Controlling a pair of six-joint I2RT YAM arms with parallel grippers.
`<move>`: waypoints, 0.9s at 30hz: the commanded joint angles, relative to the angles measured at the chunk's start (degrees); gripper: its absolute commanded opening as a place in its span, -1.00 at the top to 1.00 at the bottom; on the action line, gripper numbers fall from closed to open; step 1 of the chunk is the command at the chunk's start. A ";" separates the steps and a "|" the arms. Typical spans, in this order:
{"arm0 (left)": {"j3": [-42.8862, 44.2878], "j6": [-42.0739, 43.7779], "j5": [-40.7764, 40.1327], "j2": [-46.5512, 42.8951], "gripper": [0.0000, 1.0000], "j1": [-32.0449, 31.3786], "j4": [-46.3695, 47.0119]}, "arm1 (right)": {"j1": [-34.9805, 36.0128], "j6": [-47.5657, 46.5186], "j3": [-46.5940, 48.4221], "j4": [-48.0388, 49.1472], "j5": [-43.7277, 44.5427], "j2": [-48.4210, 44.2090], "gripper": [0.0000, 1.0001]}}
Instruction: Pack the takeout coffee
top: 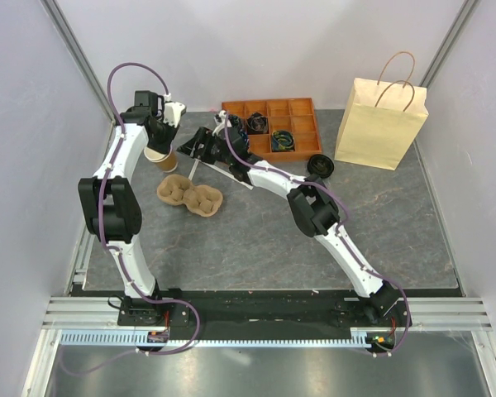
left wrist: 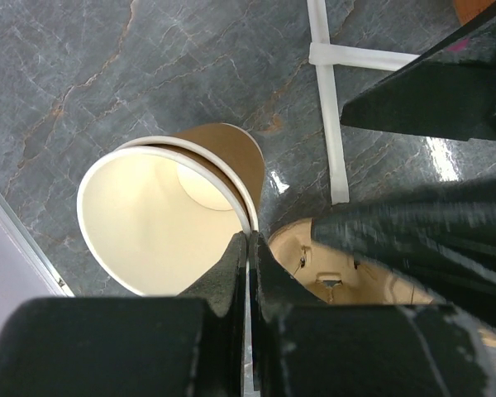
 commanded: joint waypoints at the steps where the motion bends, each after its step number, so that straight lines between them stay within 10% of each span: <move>1: -0.59 0.19 2.26 -4.05 0.96 0.14 2.18 | 0.17 2.97 3.54 4.79 2.27 2.24 -0.52; 27: -2.79 1.16 4.11 -4.93 0.96 -0.12 2.71 | 1.84 3.68 8.64 6.55 5.08 6.02 -0.36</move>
